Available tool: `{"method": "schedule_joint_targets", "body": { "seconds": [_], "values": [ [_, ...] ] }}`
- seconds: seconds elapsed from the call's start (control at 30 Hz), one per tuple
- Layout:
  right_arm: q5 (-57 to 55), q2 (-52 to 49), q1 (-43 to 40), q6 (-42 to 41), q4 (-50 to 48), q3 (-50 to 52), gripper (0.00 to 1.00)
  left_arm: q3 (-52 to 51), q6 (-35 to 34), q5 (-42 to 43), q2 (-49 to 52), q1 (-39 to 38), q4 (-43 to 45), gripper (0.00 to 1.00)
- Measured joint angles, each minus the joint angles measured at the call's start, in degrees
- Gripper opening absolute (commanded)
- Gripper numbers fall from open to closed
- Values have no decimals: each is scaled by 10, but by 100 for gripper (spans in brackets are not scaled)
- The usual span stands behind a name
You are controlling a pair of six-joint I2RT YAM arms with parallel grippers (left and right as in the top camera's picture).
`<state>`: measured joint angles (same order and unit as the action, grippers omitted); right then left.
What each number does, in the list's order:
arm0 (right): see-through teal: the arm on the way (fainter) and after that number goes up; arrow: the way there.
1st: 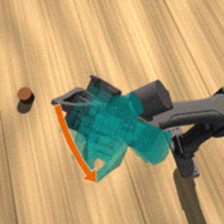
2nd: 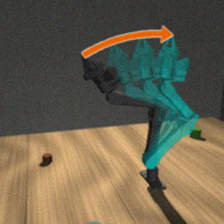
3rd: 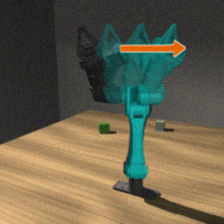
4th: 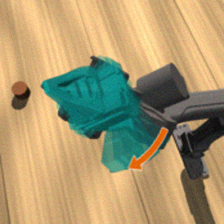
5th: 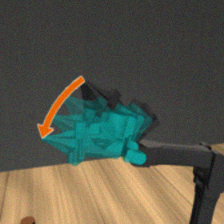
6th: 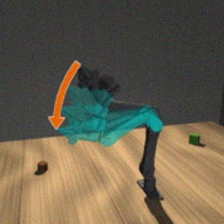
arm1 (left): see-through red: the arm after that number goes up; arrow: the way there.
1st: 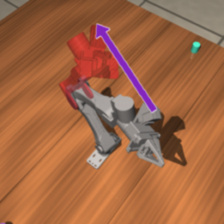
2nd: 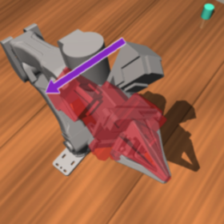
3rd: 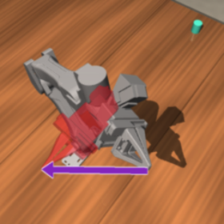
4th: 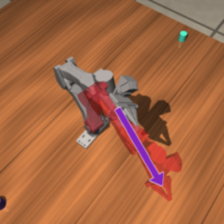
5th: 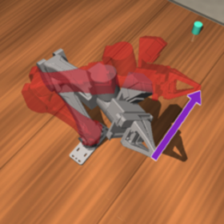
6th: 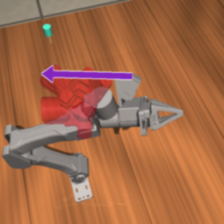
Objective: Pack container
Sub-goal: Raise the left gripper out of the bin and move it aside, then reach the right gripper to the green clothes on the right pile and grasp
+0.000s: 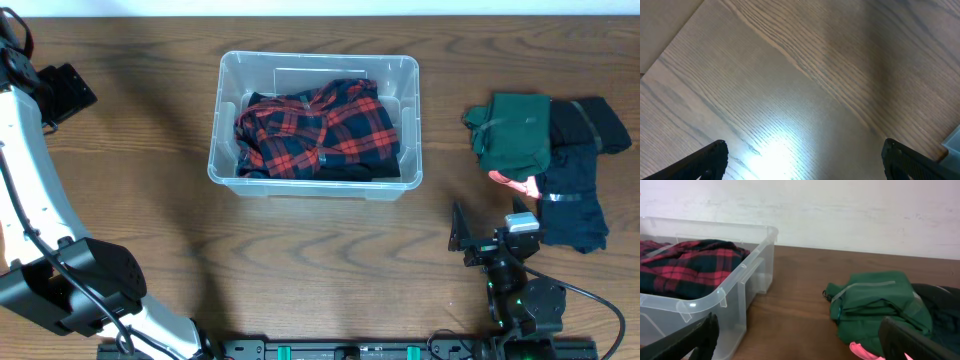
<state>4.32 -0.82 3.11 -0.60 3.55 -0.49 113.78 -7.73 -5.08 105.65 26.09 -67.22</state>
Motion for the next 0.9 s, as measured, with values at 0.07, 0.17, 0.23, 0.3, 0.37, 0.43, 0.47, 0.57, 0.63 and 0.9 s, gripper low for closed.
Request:
{"method": "schedule_joint_targets", "body": {
  "seconds": [0.07, 0.17, 0.23, 0.3, 0.37, 0.43, 0.47, 0.57, 0.63, 0.9],
  "values": [
    [0, 0, 0, 0, -6, 0, 99, 0, 0, 0, 0, 0, 0, 98],
    [-10, 0, 0, -2, -9, 1, 99, 0, 0, 0, 0, 0, 0, 98],
    [-11, 0, 0, -7, -33, 1, 99, 0, 0, 1, 0, 0, 0, 98],
    [-9, 0, 0, -12, -50, -2, 99, 0, 0, 2, 0, 0, 0, 98],
    [-10, -3, -1, -26, -27, -16, 99, 0, 0, 2, 0, 0, 0, 98],
    [-16, -25, -9, -48, 17, -58, 99, 0, 0, 2, 0, 0, 0, 98],
    [-19, -43, -16, -54, 33, -82, 99, 0, 0, 2, 0, 0, 0, 98],
    [-24, -140, -43, -70, 78, -199, 99, 0, 0, 3, 0, 0, 0, 98],
    [-23, -235, -64, -76, 126, -302, 99, 0, 0, 2, 0, 0, 0, 98],
    [57, -583, -142, -70, 298, -599, 99, 0, 0, 3, 0, 0, 0, 98]
  ]
}}
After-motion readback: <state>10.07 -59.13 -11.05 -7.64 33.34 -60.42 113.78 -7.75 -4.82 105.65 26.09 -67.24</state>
